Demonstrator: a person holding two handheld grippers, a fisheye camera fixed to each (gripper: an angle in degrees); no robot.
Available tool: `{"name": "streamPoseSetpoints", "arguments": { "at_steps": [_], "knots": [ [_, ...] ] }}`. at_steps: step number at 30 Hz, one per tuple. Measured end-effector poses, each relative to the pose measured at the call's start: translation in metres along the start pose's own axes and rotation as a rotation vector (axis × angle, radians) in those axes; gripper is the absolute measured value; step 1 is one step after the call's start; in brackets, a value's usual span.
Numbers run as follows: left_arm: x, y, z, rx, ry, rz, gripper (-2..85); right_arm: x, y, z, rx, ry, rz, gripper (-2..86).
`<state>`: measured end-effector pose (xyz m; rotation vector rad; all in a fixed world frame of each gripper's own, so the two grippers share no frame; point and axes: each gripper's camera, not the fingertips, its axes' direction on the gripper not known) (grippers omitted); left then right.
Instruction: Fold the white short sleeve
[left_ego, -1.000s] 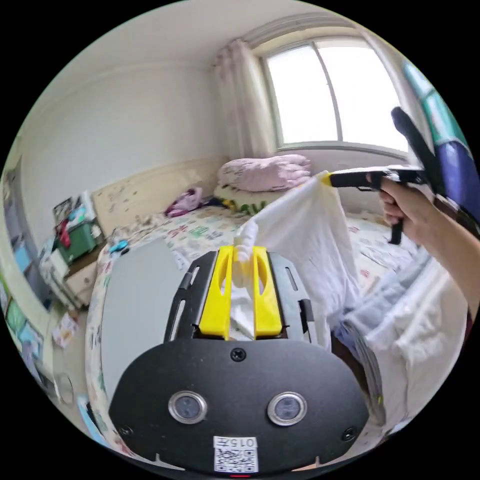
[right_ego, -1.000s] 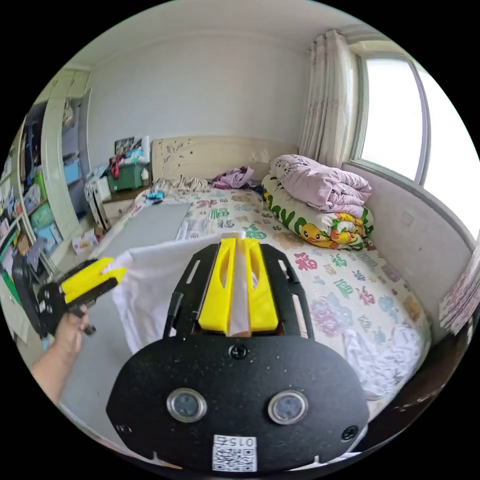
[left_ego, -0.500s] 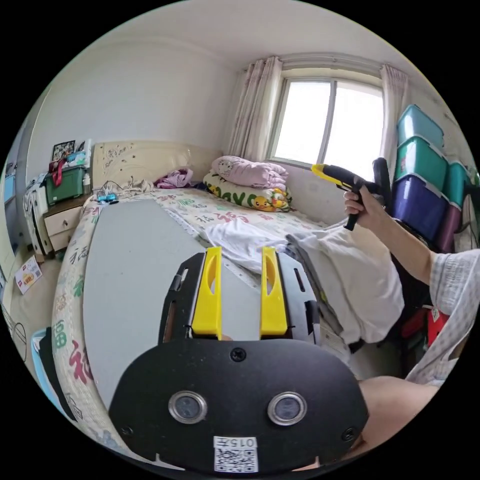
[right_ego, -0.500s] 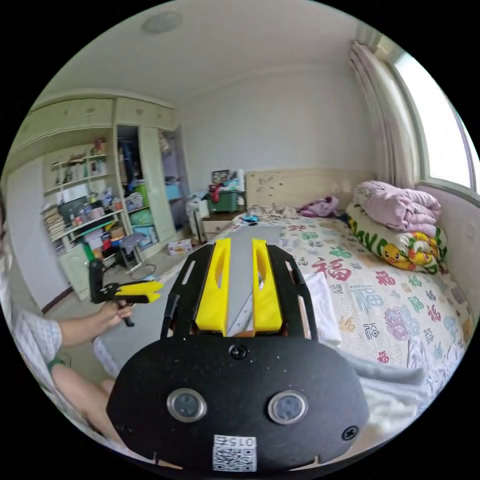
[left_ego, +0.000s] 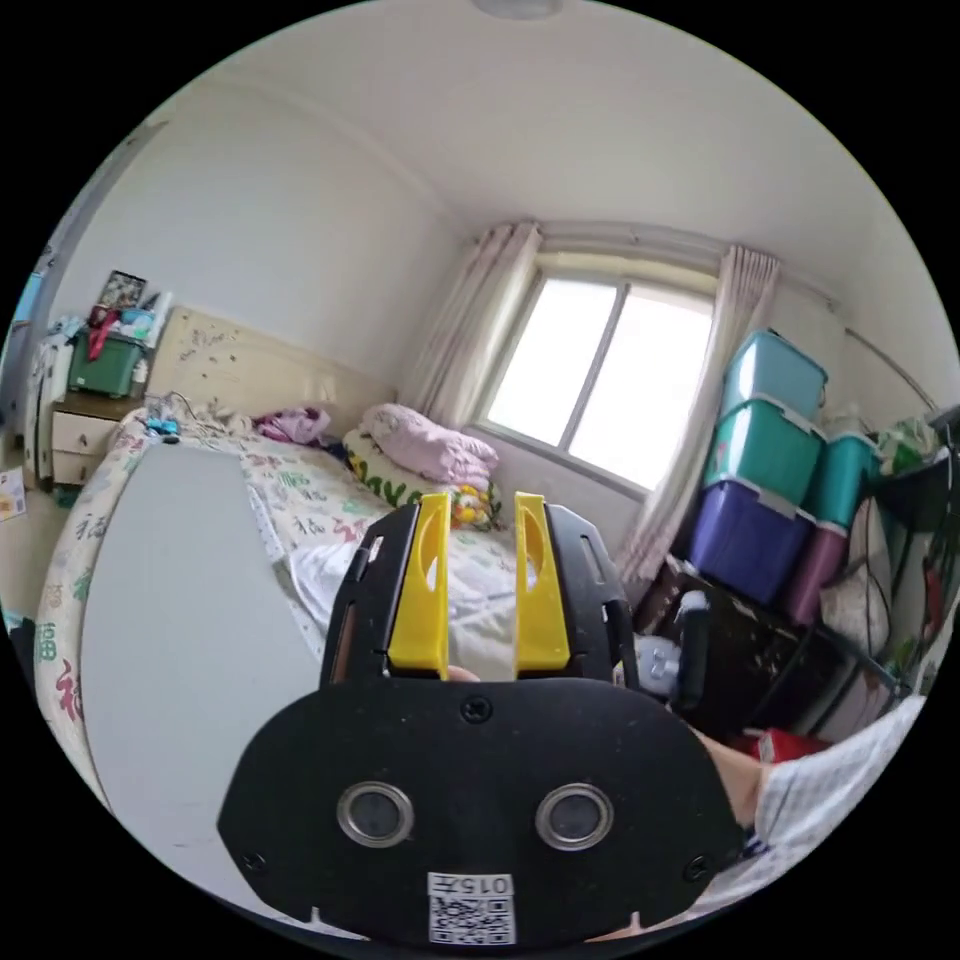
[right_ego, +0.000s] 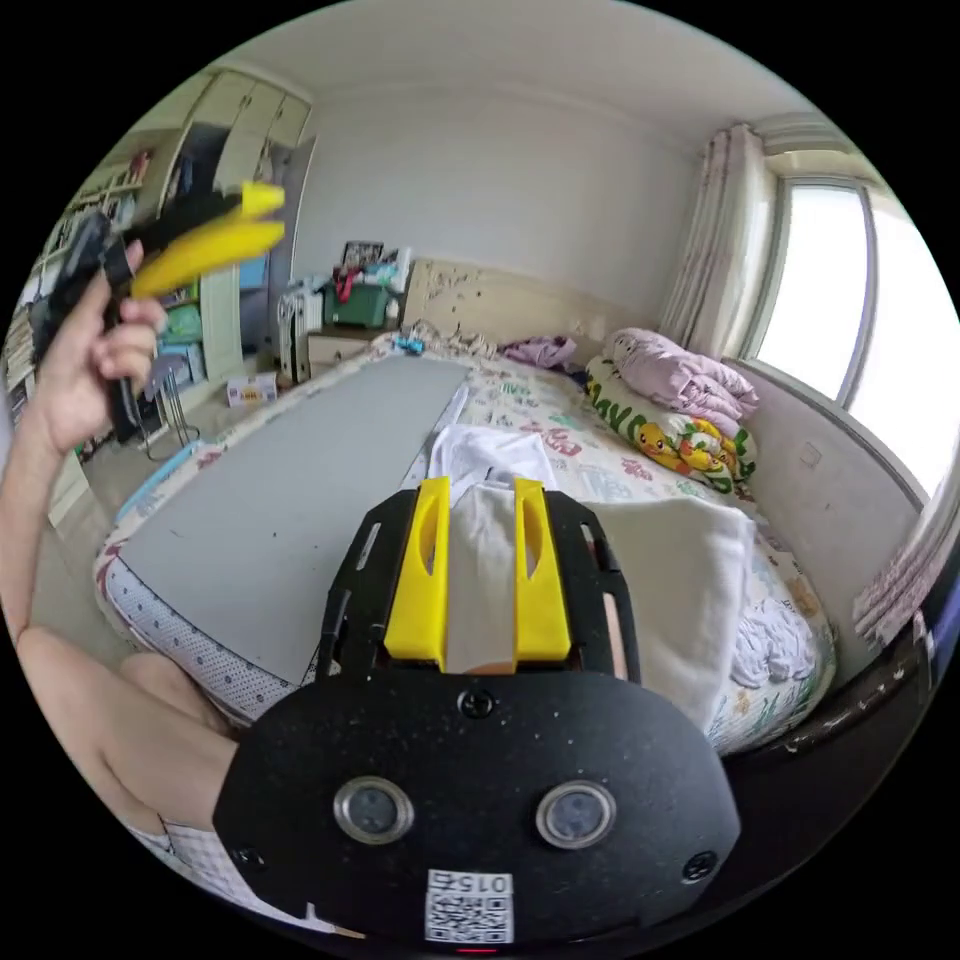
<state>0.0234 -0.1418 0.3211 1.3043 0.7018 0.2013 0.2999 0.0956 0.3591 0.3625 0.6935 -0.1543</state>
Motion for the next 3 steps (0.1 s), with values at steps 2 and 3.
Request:
{"name": "streamPoseSetpoints", "arguments": {
  "at_steps": [2, 3],
  "knots": [
    [-0.002, -0.009, 0.006, 0.053, -0.122, -0.059, 8.7, -0.011, -0.014, 0.041, -0.116, 0.009, -0.03, 12.2],
    [-0.011, -0.009, 0.011, 0.049, -0.157, -0.193, 8.6, -0.017, -0.019, 0.069, -0.202, 0.05, -0.051, 12.8]
  ]
}}
